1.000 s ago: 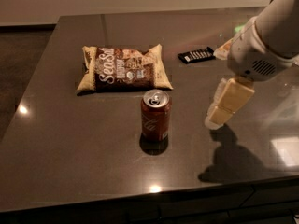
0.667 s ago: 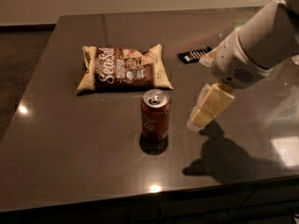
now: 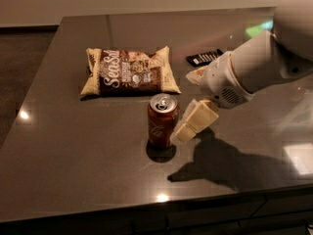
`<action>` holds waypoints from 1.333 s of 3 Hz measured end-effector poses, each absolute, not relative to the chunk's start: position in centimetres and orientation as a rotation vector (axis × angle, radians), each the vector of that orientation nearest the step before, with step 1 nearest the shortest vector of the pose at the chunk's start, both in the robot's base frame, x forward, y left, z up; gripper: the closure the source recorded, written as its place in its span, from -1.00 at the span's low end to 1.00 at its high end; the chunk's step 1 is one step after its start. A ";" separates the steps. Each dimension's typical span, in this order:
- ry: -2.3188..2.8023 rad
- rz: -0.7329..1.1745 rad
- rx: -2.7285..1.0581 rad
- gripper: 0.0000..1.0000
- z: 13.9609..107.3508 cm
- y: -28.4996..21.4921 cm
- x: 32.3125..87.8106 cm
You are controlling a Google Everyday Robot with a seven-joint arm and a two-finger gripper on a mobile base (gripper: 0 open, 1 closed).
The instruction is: Move coke can near brown chip bag
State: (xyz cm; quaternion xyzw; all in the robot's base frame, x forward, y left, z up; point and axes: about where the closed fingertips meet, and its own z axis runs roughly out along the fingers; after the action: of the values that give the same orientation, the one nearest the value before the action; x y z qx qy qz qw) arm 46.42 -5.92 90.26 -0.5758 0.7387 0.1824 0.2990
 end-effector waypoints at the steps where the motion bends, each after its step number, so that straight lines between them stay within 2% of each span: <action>1: 1.891 0.573 -1.523 -1.00 89.7 -4.1 45.7; 2: 1.826 0.629 -1.521 -1.00 89.6 -2.9 45.3; 3: 1.786 0.677 -1.525 -0.65 89.5 -2.1 45.0; 4: 1.759 0.721 -1.519 -0.16 89.8 -1.7 44.9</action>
Offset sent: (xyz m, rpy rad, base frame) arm -0.0154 0.0391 -0.0097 0.2099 -0.0241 0.1105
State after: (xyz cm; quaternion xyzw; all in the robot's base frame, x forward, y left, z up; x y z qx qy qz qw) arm 44.86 -1.71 89.85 -0.5855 0.6781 0.2777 0.3467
